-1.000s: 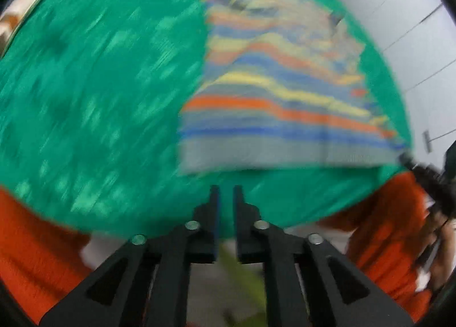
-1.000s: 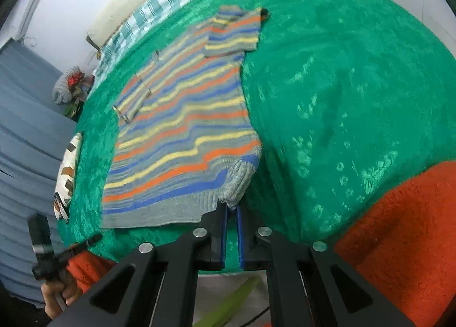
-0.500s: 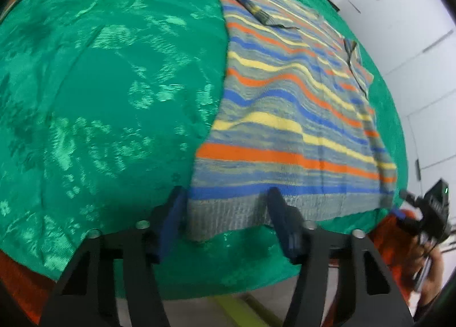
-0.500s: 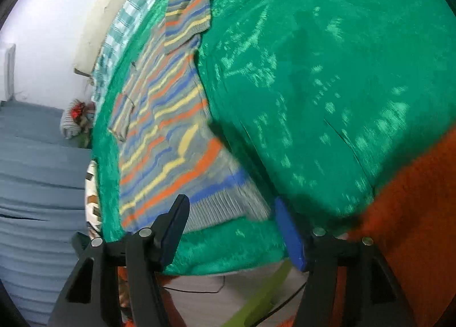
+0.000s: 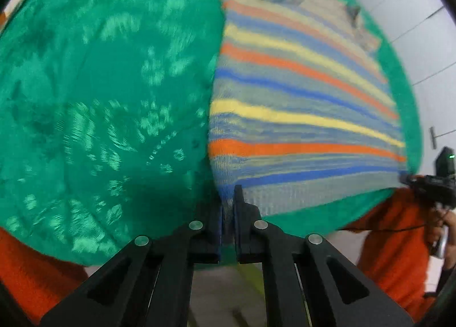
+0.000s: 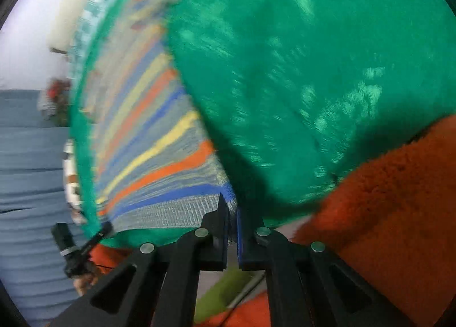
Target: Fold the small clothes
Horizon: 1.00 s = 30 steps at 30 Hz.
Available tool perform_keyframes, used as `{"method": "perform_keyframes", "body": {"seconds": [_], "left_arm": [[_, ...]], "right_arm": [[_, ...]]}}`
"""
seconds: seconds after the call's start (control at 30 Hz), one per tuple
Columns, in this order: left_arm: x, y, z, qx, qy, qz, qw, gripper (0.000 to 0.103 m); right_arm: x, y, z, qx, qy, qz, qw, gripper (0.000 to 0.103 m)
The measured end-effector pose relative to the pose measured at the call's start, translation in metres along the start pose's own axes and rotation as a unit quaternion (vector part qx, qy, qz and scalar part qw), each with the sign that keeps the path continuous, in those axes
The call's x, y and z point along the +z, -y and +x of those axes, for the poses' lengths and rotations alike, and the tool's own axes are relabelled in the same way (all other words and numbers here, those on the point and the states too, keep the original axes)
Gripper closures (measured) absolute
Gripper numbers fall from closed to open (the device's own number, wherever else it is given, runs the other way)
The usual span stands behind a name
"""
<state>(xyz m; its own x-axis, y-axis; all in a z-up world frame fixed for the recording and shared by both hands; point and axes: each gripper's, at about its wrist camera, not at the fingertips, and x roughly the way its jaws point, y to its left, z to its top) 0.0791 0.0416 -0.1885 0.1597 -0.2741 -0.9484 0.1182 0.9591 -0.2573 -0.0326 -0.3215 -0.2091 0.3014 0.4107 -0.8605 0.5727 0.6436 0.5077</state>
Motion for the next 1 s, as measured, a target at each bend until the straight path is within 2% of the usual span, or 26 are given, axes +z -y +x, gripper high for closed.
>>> {"method": "perform_keyframes", "body": {"seconds": [0.17, 0.27, 0.3, 0.37, 0.4, 0.47, 0.53, 0.6, 0.63, 0.73, 0.77, 0.83, 0.87, 0.93, 0.97, 1.0], "left_arm": [[-0.002, 0.006, 0.003, 0.017, 0.005, 0.005, 0.9998, 0.097], [-0.005, 0.013, 0.006, 0.056, -0.001, 0.027, 0.9981, 0.092], [-0.007, 0.015, 0.004, 0.065, -0.005, 0.03, 0.9974, 0.086], [-0.011, 0.015, -0.004, 0.087, -0.013, 0.033, 0.9956, 0.068], [-0.014, 0.014, -0.012, 0.101, -0.009, 0.033, 0.9943, 0.059], [-0.015, 0.012, -0.038, 0.119, 0.023, 0.03, 0.9921, 0.058], [-0.01, 0.011, -0.068, 0.126, 0.069, 0.021, 0.9894, 0.047], [0.002, 0.013, -0.087, 0.115, 0.115, 0.02, 0.9865, 0.041], [0.013, 0.021, -0.092, 0.102, 0.136, 0.028, 0.985, 0.035], [0.04, 0.049, -0.079, 0.081, 0.173, 0.057, 0.9799, 0.03], [0.046, 0.056, -0.069, 0.073, 0.173, 0.066, 0.98, 0.029], [0.057, 0.069, -0.032, 0.059, 0.152, 0.076, 0.9837, 0.029], [0.056, 0.075, -0.014, 0.065, 0.137, 0.079, 0.9853, 0.029], [0.049, 0.075, 0.016, 0.102, 0.096, 0.083, 0.9867, 0.031], [0.04, 0.068, 0.022, 0.11, 0.088, 0.085, 0.9864, 0.031], [0.027, 0.061, 0.018, 0.104, 0.103, 0.09, 0.9852, 0.028]], "right_arm": [[0.002, -0.025, 0.012, -0.057, 0.008, -0.047, 0.997, 0.099], [-0.002, -0.037, 0.017, -0.085, 0.011, -0.08, 0.993, 0.098], [-0.004, -0.04, 0.018, -0.095, 0.012, -0.089, 0.991, 0.098], [-0.003, -0.041, 0.015, -0.109, 0.01, -0.099, 0.989, 0.09], [-0.005, -0.045, 0.014, -0.117, 0.006, -0.103, 0.988, 0.081], [-0.011, -0.049, 0.003, -0.124, 0.013, -0.116, 0.985, 0.078], [-0.014, -0.058, -0.02, -0.143, 0.049, -0.139, 0.979, 0.078], [-0.011, -0.072, -0.037, -0.151, 0.089, -0.167, 0.97, 0.078], [-0.007, -0.081, -0.041, -0.149, 0.105, -0.182, 0.966, 0.078], [0.009, -0.12, -0.038, -0.11, 0.145, -0.232, 0.956, 0.078], [0.014, -0.131, -0.031, -0.093, 0.153, -0.243, 0.953, 0.078], [0.022, -0.149, -0.007, -0.062, 0.15, -0.268, 0.95, 0.078], [0.023, -0.153, 0.008, -0.051, 0.138, -0.275, 0.95, 0.078], [0.023, -0.149, 0.042, -0.071, 0.104, -0.274, 0.953, 0.078], [0.021, -0.144, 0.052, -0.086, 0.093, -0.27, 0.954, 0.078], [0.018, -0.137, 0.061, -0.094, 0.085, -0.264, 0.956, 0.078]]}}
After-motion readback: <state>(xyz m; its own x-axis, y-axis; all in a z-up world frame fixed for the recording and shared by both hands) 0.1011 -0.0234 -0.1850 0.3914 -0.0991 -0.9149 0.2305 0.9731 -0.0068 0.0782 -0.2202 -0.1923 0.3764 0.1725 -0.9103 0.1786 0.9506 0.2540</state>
